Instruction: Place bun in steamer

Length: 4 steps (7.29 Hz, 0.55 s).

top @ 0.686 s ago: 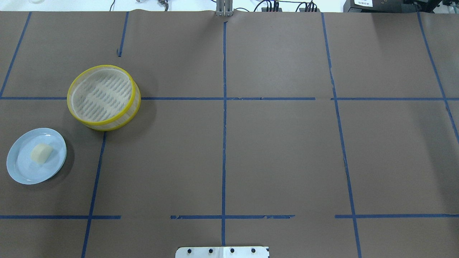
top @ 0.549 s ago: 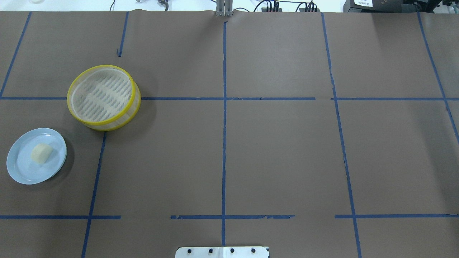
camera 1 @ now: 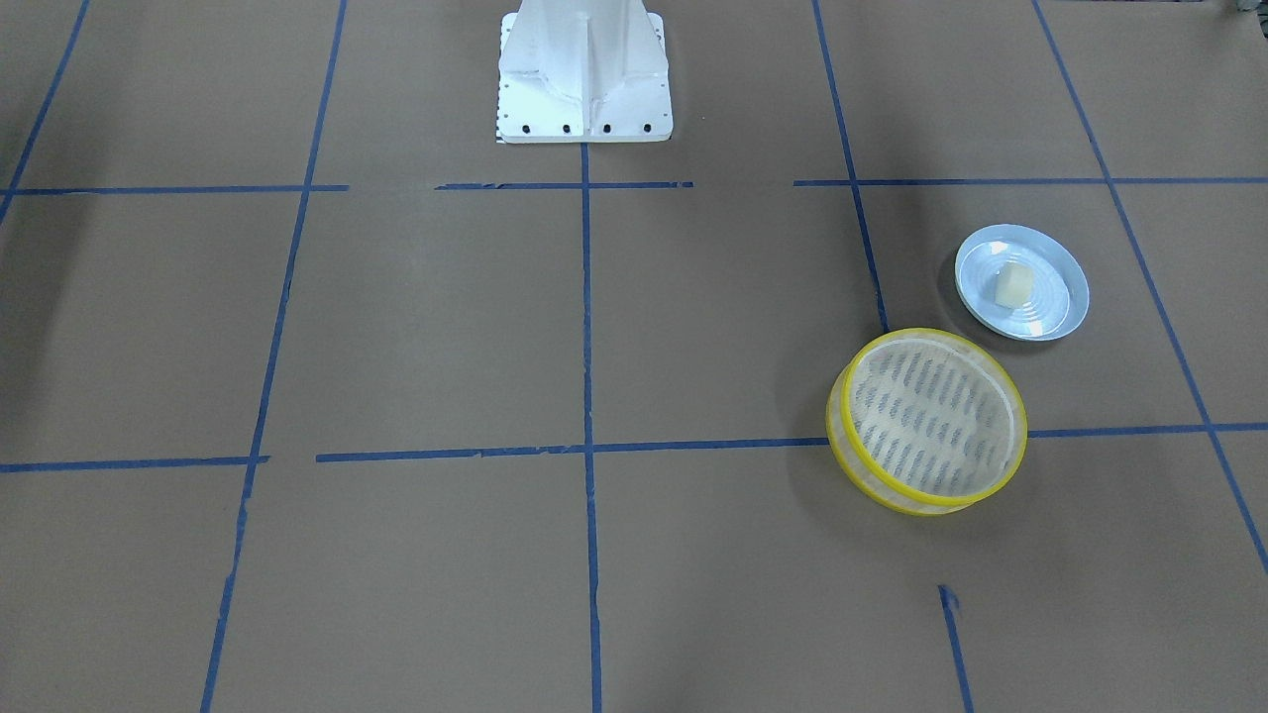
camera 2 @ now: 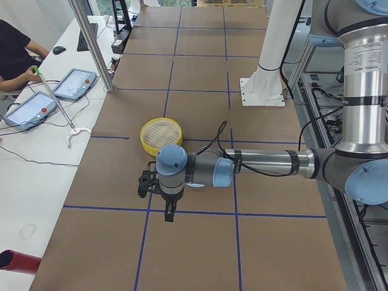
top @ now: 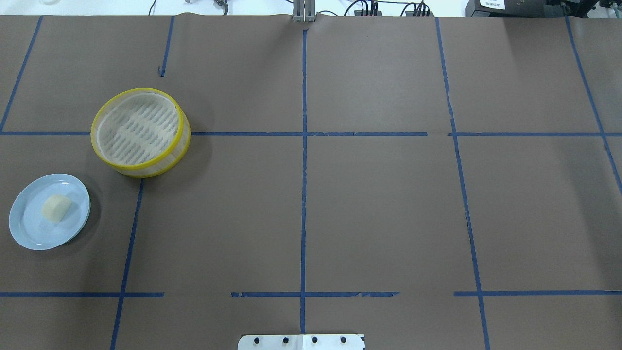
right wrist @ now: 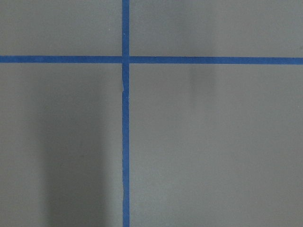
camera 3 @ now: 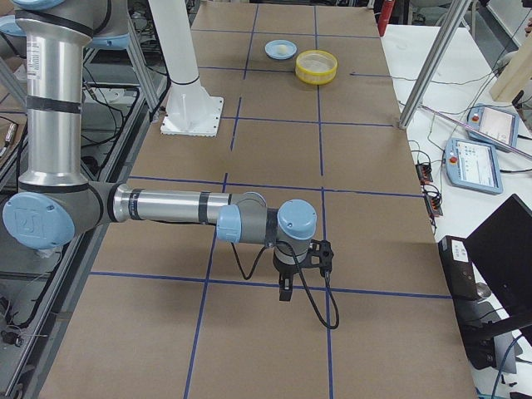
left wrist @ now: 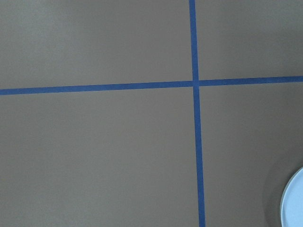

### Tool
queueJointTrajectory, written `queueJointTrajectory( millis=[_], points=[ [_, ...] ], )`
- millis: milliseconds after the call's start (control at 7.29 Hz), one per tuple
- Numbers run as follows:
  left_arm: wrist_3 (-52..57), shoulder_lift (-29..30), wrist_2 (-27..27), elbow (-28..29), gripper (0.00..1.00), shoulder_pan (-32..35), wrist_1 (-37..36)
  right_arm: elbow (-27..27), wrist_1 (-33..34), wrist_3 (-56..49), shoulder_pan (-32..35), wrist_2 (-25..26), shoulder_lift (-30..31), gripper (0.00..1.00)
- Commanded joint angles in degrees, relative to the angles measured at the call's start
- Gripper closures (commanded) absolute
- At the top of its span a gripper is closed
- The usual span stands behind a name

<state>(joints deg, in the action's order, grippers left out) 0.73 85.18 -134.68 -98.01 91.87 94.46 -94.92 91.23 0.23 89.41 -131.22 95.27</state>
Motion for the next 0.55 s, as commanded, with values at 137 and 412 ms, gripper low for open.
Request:
queueJointTrajectory(
  millis=[137, 412],
  points=[
    [-7.2, 0.3, -2.6, -7.3, 0.00, -2.5, 0.0, 0.0, 0.0, 0.0, 0.1, 0.0, 0.0, 0.00],
    [-19.9, 0.2, -0.6, -14.6, 0.00, -14.2, -0.2, 0.0, 0.0, 0.0, 0.0, 0.0, 0.0, 0.00]
  ],
)
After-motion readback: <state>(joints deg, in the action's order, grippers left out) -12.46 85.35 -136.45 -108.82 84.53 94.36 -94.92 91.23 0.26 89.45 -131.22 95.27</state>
